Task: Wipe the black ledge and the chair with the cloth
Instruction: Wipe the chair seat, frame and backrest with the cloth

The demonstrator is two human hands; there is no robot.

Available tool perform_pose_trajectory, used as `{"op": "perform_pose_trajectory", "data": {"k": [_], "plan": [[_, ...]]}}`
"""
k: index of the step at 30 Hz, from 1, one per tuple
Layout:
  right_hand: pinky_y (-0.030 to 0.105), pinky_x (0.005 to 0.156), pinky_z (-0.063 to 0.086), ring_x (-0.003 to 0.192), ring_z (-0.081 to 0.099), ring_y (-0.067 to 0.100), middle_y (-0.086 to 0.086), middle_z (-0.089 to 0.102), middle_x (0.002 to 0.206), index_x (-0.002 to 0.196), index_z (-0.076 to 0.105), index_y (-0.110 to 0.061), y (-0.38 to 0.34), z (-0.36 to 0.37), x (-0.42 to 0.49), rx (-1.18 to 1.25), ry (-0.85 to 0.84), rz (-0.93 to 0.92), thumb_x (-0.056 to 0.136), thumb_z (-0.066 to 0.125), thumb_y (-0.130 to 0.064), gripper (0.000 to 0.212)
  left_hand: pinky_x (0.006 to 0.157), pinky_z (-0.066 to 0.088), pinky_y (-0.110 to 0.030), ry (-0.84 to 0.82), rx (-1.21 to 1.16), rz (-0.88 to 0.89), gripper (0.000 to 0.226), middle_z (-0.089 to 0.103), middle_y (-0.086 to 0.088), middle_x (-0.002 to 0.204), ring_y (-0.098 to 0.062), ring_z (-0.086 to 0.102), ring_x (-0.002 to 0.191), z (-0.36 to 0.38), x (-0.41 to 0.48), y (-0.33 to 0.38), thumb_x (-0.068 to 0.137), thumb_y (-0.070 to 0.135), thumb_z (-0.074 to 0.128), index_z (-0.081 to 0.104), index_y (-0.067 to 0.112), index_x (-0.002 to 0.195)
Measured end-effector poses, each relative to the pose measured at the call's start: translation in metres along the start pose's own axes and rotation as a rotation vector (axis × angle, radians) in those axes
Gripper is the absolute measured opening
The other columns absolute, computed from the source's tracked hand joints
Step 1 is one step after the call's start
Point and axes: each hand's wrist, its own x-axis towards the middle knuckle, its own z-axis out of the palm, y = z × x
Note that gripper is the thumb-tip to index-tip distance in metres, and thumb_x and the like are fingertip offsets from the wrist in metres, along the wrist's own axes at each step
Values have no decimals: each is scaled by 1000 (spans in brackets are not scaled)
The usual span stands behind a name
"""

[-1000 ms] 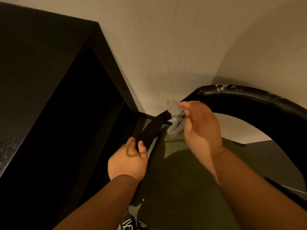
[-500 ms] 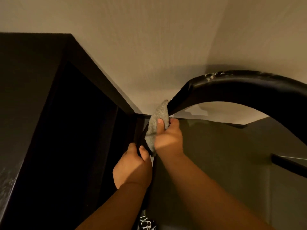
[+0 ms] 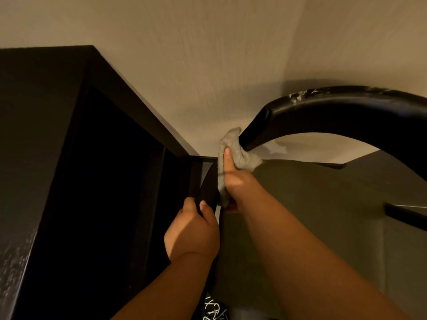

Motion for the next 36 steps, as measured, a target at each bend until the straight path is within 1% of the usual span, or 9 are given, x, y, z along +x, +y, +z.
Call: {"op": "perform_pose_trajectory", "data": {"k": [4, 7, 10, 12, 19, 24, 27, 32, 36], "plan": [[42, 88, 55, 94, 63, 29, 14, 63, 107, 131, 55, -14, 2, 7, 4, -30, -157, -82, 91, 44, -79, 77, 62, 47, -36, 10, -17, -4, 51, 61, 4, 83, -20, 56, 70, 0, 1, -2, 99, 52, 20, 56, 22, 119], [30, 70, 47, 67, 48, 14, 0, 48, 77, 119, 63, -1, -14, -3, 18, -10, -78, -179, 96, 49, -68, 72, 62, 47, -35, 16, -11, 7, 55, 65, 3, 88, -19, 58, 72, 1, 1, -1, 98, 52, 19, 56, 21, 124], [35, 95, 51, 104, 67, 27, 8, 69, 106, 134, 59, -2, -22, 5, 20, 188, 89, -295, 90, 63, -65, 77, 61, 46, -34, 5, -17, 0, 52, 62, 5, 85, -17, 54, 69, 1, 1, -1, 99, 52, 19, 56, 22, 120], [30, 109, 44, 129, 58, 25, 8, 62, 136, 147, 46, -5, -17, 18, 13, 272, 215, -379, 90, 72, -53, 79, 61, 49, -35, -1, -9, -12, 47, 59, 8, 80, -17, 57, 68, 1, 2, -1, 98, 53, 18, 54, 25, 111], [17, 111, 30, 142, 42, 24, 12, 40, 154, 158, 10, -8, -6, 28, 6, 316, 218, -442, 94, 74, -20, 92, 59, 41, -34, 14, -4, -7, 48, 58, 8, 81, -19, 57, 69, 3, 2, -1, 98, 52, 19, 55, 24, 112], [1, 103, 1, 155, 5, 13, 3, -3, 169, 156, -28, -16, -5, 31, -10, 297, 175, -437, 102, 54, -46, 102, 62, 45, -34, 7, 17, -26, 44, 59, 6, 83, -20, 59, 72, 2, 4, 0, 97, 52, 18, 53, 26, 106], [-12, 91, 1, 154, 13, 20, 11, 2, 169, 157, -23, -9, -9, 38, -2, 273, 262, -423, 106, 45, -42, 90, 64, 46, -34, 2, 16, -16, 48, 62, 6, 87, -20, 62, 76, 2, 3, 0, 97, 53, 16, 53, 25, 110], [35, 113, 41, 135, 51, 33, 21, 44, 152, 161, 4, -7, -17, 33, 12, 239, 439, -450, 100, 50, -51, 88, 63, 37, -32, -3, 30, -2, 50, 47, 13, 82, -13, 48, 71, -2, 2, 2, 97, 51, 14, 52, 25, 115], [27, 120, 28, 145, 39, 24, 11, 37, 160, 162, 9, -11, -25, 20, 17, 421, 441, -508, 99, 54, -51, 88, 62, 41, -31, 6, 25, -10, 46, 52, 13, 82, -11, 52, 70, 1, 1, 0, 99, 51, 15, 53, 27, 112]]}}
